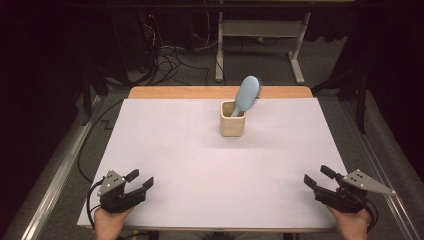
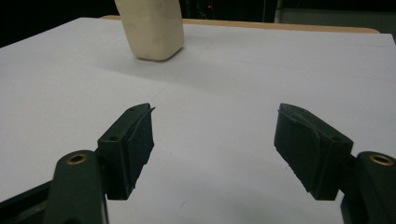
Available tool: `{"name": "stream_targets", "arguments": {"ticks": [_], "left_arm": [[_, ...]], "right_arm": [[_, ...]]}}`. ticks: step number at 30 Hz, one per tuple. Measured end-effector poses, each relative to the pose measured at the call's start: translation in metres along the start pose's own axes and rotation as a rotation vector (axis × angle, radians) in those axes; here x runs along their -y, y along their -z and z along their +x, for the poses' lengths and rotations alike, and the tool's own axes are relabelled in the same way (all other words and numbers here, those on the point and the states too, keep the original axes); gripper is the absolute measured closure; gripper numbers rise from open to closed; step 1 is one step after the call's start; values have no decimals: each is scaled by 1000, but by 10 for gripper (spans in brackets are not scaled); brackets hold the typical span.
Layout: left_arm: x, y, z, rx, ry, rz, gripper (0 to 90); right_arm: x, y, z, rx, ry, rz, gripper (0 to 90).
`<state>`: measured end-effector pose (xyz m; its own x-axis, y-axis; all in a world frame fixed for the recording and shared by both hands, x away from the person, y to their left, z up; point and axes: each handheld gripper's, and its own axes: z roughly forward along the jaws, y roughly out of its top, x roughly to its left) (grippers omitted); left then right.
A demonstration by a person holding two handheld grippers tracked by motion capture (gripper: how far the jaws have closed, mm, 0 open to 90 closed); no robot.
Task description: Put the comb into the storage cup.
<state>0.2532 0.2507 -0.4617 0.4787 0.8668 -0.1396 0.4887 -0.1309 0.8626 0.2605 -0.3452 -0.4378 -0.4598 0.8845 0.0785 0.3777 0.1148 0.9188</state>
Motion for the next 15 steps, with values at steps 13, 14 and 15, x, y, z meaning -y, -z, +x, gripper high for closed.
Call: {"name": "stream_targets", "arguments": {"ticks": [13,14,15], "left_arm": [[0,1,0,1,0,1,374],[1,1,0,3,3,0,374],[1,1,0,4,3,1,374]], "right_arm": [[10,2,-3,9,-18,6,284],[11,3,-4,10,-20,6,284],[12,3,-4,12,-20,7,282]]}}
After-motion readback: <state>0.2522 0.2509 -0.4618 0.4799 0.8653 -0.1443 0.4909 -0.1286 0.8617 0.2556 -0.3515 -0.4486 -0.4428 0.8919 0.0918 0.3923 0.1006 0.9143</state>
